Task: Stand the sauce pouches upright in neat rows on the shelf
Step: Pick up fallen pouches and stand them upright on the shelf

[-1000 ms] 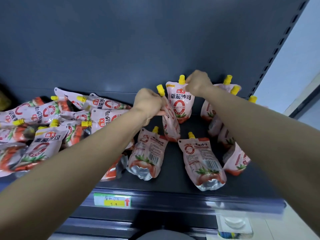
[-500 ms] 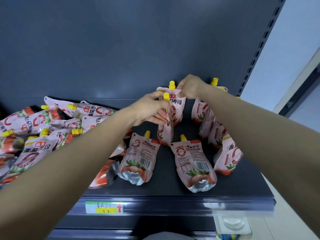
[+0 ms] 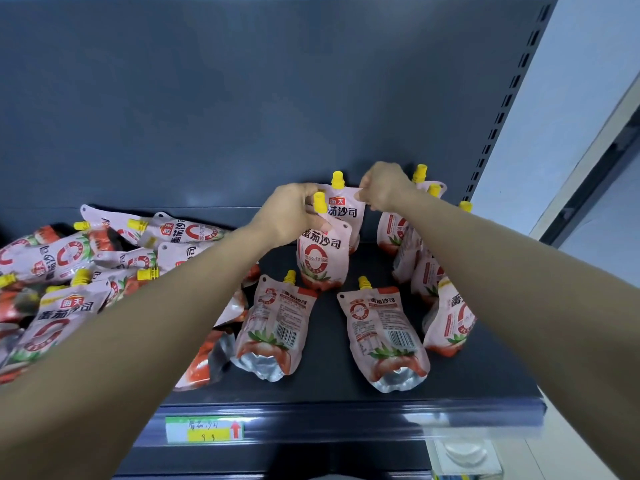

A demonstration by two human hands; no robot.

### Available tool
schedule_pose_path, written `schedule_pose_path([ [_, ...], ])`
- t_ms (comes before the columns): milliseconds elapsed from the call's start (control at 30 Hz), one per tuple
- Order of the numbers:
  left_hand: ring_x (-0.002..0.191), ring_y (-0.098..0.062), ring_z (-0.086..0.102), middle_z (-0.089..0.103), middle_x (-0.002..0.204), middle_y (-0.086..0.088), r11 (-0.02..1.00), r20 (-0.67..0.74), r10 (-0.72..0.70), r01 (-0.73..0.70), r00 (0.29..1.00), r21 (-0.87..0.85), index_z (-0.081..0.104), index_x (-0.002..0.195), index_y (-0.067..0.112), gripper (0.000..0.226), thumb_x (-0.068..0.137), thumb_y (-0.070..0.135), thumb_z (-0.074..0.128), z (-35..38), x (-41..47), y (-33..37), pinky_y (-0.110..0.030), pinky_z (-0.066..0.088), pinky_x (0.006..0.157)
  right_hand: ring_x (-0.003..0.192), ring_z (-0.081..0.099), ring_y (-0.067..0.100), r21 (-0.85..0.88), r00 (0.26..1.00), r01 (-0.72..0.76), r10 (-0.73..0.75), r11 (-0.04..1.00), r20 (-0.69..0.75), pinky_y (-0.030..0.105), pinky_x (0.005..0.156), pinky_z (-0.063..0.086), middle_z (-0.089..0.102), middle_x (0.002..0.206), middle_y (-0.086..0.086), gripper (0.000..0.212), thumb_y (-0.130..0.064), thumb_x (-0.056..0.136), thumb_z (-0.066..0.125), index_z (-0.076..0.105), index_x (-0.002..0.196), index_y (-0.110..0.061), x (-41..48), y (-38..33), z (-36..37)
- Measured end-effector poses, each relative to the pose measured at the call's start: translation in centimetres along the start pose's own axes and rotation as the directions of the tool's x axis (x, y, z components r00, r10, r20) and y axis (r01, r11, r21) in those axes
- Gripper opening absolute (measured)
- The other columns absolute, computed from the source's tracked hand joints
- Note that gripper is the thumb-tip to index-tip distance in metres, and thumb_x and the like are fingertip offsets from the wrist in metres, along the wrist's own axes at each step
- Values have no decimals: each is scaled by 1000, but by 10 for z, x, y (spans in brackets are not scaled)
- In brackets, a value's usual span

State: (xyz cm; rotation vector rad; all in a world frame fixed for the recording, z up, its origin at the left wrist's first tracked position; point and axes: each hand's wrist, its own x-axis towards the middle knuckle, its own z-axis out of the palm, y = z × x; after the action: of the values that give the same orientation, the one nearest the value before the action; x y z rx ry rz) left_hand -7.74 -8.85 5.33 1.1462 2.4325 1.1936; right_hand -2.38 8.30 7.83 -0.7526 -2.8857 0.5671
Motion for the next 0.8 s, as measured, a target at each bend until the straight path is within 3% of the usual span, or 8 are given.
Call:
schedule_pose_path([
  [100, 75, -14, 65, 69, 79, 3, 997, -116, -46, 53, 992, 56, 65, 69, 15, 16, 69, 7, 78, 4, 6, -3, -26, 52, 70, 102, 67, 34, 19, 1000, -13, 13, 1000, -1, 36, 95, 52, 68, 107, 22, 26, -14, 91, 57, 67, 109, 3, -1, 0, 0],
  [200, 62, -9, 56, 61, 67, 5, 997, -171, -41, 51, 985, 55, 67, 68, 12, 11, 71, 7, 77, 5, 9, -4, -15, 40, 57, 102, 66, 33, 11, 1000, -25, 25, 1000, 13, 34, 94, 52, 69, 107, 21, 26, -13, 92, 54, 67, 110, 1, 0, 0, 0],
  [267, 62, -7, 57, 62, 68, 4, 999, -174, -47, 48, 984, 0, 70, 71, 14, 10, 71, 6, 77, 8, 8, -3, -15, 41, 59, 104, 65, 32, -16, 999, -35, 35, 999, 28, 31, 90, 53, 69, 108, 20, 27, -9, 93, 51, 66, 112, 0, -1, -1, -1],
  [400, 74, -13, 63, 68, 80, 1, 998, -150, -47, 40, 988, -53, 75, 84, 6, 12, 72, 4, 75, 11, 7, -1, -23, 49, 72, 106, 63, 30, -131, 999, -16, 21, 991, 37, 22, 59, 42, 68, 112, 16, 30, -3, 91, 49, 65, 116, -3, -9, -4, -4],
  [533, 83, -15, 64, 71, 91, -3, 994, -106, -64, 54, 992, -96, 74, 91, 6, 16, 75, 3, 72, 9, 6, 0, -24, 49, 78, 102, 61, 28, -173, 1000, -12, 10, 985, -9, 27, 80, 50, 66, 116, 13, 28, -3, 90, 49, 67, 112, -2, -14, -5, -7],
  [700, 98, -20, 64, 69, 107, -8, 998, -47, -19, 16, 999, -64, 68, 93, 7, 15, 79, 10, 71, 5, -3, 3, -36, 51, 91, 104, 61, 36, -157, 984, -63, 35, 986, -176, 29, 71, 44, 63, 115, 19, 27, -3, 87, 53, 62, 112, -1, -28, -6, -4],
  [800, 93, -16, 59, 61, 106, -1, 992, -178, 101, -86, 979, 87, 62, 102, 10, 22, 81, 17, 68, -3, -14, 6, -32, 49, 84, 99, 62, 37, -198, 965, -65, 11, 978, -260, 30, 65, 40, 64, 109, 19, 22, -5, 87, 54, 62, 107, -2, -45, -13, -4],
])
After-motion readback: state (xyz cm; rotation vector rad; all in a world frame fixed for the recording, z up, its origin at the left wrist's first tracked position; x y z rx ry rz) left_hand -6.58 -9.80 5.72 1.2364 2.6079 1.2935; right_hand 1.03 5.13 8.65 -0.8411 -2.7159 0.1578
